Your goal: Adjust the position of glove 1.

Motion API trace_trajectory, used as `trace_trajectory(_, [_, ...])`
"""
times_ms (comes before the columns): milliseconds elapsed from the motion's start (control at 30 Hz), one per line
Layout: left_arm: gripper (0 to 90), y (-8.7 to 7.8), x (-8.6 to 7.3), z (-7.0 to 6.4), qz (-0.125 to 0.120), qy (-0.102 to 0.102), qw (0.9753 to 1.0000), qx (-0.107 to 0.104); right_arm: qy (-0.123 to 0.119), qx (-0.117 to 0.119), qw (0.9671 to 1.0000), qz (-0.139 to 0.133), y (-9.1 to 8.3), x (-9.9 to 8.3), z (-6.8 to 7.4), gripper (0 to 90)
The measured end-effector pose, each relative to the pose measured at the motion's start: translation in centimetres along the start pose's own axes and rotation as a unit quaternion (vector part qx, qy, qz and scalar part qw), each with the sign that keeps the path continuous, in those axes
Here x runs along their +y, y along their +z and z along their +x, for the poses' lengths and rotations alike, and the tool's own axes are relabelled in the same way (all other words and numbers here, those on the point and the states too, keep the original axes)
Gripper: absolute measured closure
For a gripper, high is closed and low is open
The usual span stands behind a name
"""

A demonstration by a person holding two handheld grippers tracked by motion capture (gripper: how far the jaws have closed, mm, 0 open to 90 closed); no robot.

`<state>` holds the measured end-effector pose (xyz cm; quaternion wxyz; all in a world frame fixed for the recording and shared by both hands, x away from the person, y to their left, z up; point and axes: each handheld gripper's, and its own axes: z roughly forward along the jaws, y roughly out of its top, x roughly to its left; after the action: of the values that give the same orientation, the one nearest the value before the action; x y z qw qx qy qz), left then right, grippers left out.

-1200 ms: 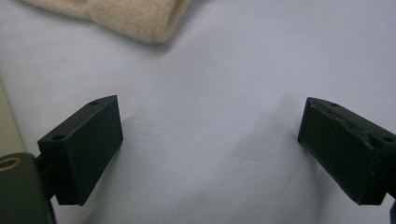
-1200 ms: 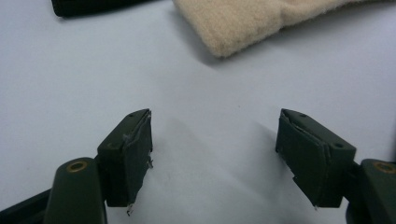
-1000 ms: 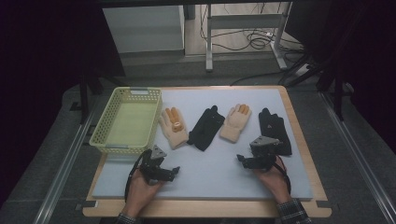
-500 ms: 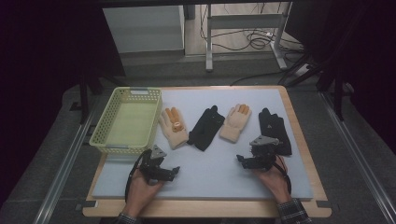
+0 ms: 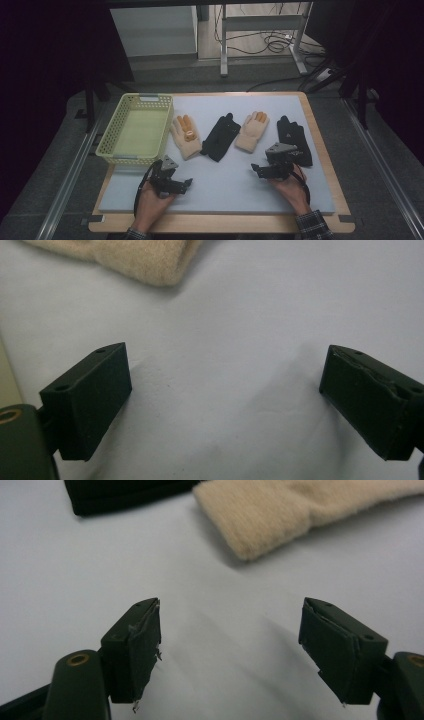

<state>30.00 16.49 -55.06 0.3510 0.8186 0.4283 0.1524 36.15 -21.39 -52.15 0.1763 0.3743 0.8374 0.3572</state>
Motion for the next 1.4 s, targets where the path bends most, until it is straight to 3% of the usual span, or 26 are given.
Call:
trace_trajectory(433, [6.5, 0.0, 0.0, 0.0, 0.000, 0.000, 1.0000, 0.000, -0.012, 0.023, 0.9997, -0.002, 1.2, 3.4, 0.7, 30.1])
trace_trajectory(700, [6.5, 0.0, 0.0, 0.0, 0.000, 0.000, 1.0000, 0.000, -0.008, 0.039, 0.9992, -0.002, 2.7, 5.8, 1.2, 30.3])
trace_trajectory(933, [6.5, 0.0, 0.0, 0.0, 0.000, 0.000, 1.0000, 0.000, -0.021, 0.037, 0.9991, 0.002, 5.3, 8.5, 1.7, 30.9])
trace_trajectory(1167, [6.5, 0.0, 0.0, 0.0, 0.000, 0.000, 1.0000, -0.001, -0.034, 0.038, 0.9987, 0.009, 7.4, 9.9, 2.1, 33.2])
trace_trajectory(1400, [6.5, 0.0, 0.0, 0.0, 0.001, 0.001, 1.0000, 0.000, -0.017, 0.037, 0.9991, 0.013, 10.2, 11.5, 2.3, 20.3])
